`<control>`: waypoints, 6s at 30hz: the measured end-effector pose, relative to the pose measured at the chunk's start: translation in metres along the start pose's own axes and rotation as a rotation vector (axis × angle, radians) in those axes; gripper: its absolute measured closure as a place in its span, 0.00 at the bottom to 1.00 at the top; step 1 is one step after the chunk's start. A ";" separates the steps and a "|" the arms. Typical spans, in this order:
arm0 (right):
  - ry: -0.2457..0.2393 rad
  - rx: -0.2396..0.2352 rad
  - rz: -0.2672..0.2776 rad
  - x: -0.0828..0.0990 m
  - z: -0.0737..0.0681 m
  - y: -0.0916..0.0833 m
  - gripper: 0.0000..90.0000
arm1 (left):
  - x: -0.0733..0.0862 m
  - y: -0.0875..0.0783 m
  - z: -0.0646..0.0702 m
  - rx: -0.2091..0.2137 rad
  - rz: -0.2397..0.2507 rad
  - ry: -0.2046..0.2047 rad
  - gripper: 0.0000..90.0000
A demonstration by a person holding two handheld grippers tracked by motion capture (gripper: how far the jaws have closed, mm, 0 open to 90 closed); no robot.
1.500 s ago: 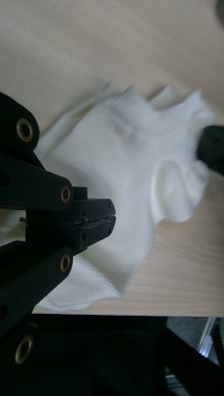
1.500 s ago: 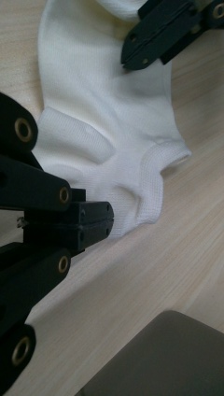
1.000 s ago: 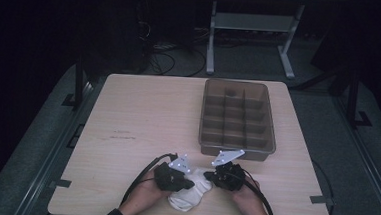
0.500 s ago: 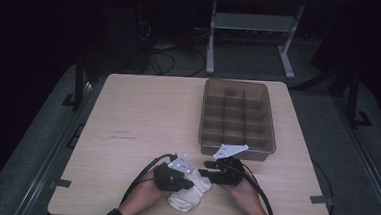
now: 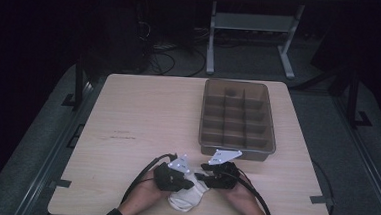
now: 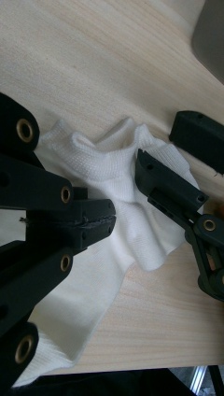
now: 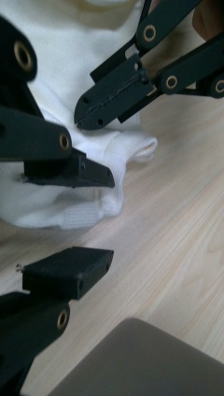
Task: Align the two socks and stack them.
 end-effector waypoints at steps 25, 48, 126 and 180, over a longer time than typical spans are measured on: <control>0.068 0.002 0.012 -0.011 -0.009 -0.013 0.95 | 0.000 0.000 0.001 -0.016 -0.004 0.010 1.00; 0.049 -0.050 0.054 -0.021 -0.031 -0.021 0.94 | 0.000 -0.019 -0.001 -0.019 0.041 -0.013 1.00; 0.077 -0.040 0.078 -0.009 -0.014 -0.036 0.94 | 0.038 -0.050 0.019 -0.028 0.010 -0.054 0.89; 0.110 -0.027 0.016 0.011 -0.036 -0.039 0.43 | 0.070 -0.059 -0.037 -0.248 -0.005 -0.110 0.34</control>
Point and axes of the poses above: each handheld gripper's, and its own axes: y roughly forward along the jaws, x roughly out of its underside, z roughly to its right, the point moved 5 cm from there along y, roughly forward along the jaws, and after that the axes turned 11 degrees about -x, right-handed, at the moved point
